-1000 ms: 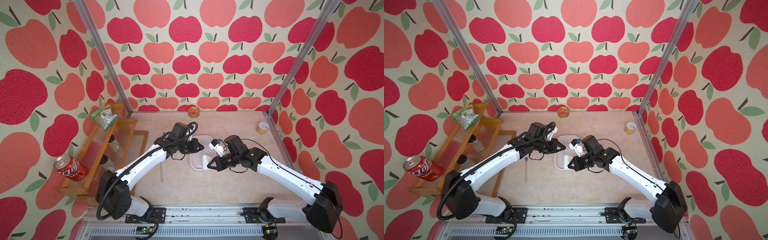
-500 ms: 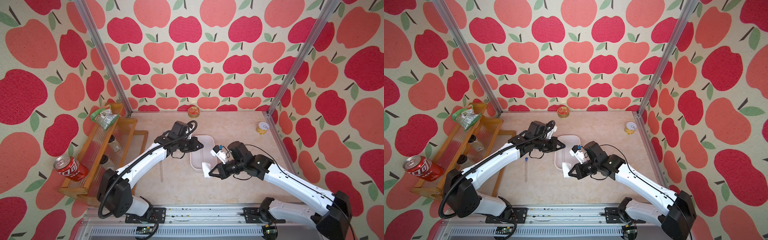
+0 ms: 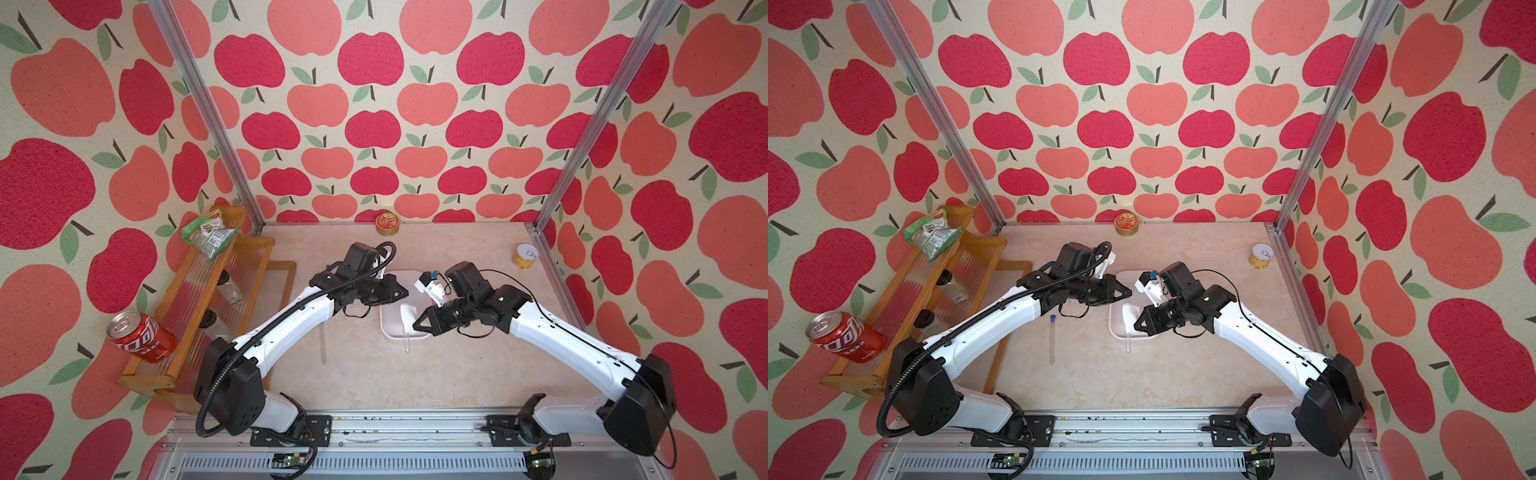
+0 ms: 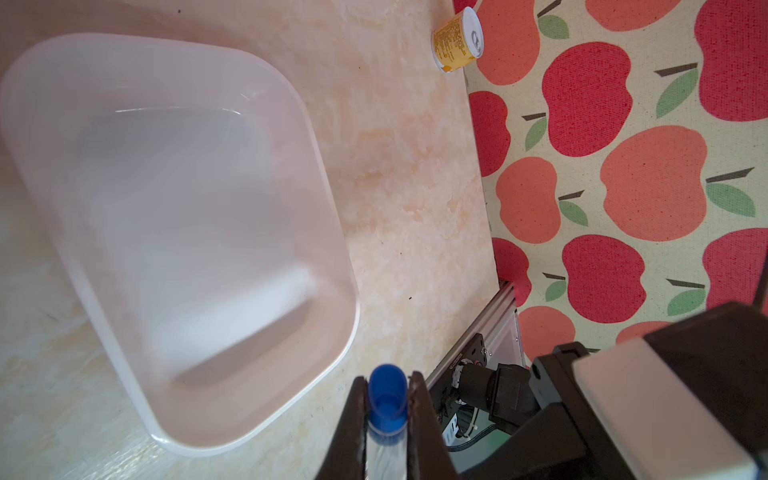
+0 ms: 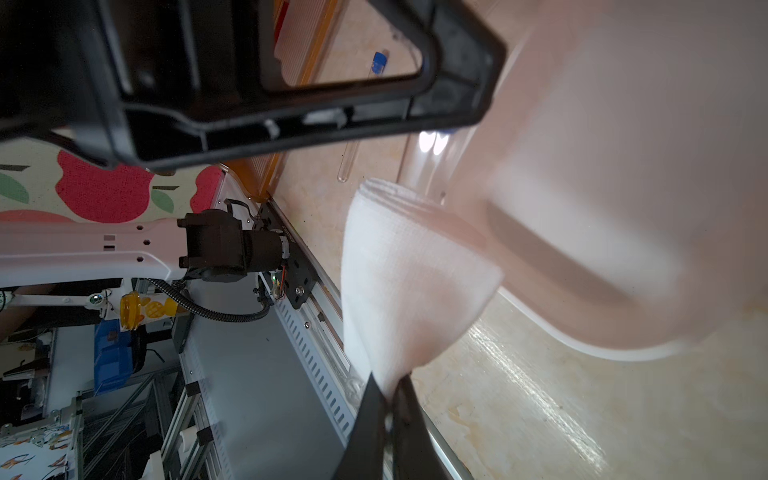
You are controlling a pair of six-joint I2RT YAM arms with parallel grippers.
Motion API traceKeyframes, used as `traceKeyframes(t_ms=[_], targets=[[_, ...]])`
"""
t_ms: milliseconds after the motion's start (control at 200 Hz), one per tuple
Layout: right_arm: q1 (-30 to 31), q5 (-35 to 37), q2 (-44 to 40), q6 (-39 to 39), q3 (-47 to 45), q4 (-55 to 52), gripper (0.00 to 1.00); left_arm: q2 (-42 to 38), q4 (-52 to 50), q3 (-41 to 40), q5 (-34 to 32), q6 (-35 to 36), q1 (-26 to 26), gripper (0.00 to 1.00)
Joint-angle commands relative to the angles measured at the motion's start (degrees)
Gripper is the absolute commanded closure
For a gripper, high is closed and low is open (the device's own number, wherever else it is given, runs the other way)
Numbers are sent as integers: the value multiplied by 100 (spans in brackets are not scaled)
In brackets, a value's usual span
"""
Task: Wipe the exteriors of test tubes
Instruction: Wipe the dirt from the test tube.
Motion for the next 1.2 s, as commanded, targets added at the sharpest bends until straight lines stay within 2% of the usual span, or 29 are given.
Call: traceKeyframes(t_ms=[0,270,710,900,1091,1191], targets=[[-91,105,205,-245,324,-237,100,-75,26,43,75,-32,-29,100],[35,-84,99,-187,45,-218,100,47,-25,160,43,29,106,100],[641,405,-367,-10,-716,-552,100,604,-133,838,230,200,440,100],[877,1374,-651,36,-901,-1346,100,936,-389,1194,264,370,661,100],[882,3178,-1185,551,-749,-2593,100,1505,-468,1564,264,442,727,100],[839,3496,-1506,784,-688,-2752,100,1858,-425,1723,242,426,668,100]])
